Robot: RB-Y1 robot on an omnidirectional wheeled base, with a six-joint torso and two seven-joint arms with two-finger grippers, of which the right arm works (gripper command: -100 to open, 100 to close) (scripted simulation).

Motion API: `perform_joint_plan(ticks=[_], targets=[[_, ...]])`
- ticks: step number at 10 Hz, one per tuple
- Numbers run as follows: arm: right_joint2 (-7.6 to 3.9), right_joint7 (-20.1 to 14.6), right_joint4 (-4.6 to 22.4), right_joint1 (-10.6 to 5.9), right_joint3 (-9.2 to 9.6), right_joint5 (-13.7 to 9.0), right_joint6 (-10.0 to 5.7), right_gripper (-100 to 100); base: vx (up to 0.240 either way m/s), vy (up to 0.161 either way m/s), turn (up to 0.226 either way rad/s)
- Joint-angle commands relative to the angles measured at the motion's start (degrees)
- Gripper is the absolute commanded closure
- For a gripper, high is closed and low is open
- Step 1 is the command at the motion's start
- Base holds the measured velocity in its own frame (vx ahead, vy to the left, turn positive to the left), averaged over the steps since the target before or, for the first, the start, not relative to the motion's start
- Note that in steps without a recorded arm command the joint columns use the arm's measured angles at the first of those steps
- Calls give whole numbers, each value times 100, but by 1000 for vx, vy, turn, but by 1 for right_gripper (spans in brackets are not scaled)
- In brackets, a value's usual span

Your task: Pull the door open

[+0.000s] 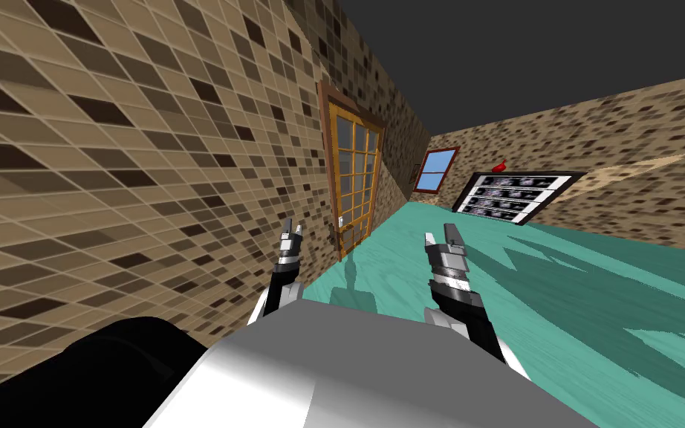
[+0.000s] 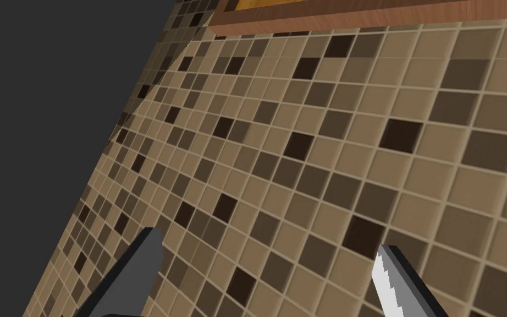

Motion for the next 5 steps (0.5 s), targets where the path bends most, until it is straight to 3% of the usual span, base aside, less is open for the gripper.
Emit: perform_joint_plan(ticks=[1, 5], targets=[[-68, 182, 232, -61, -32, 40, -73, -100, 55, 13, 167], [-167, 490, 624, -164, -86, 107, -198, -100, 70, -3, 114]])
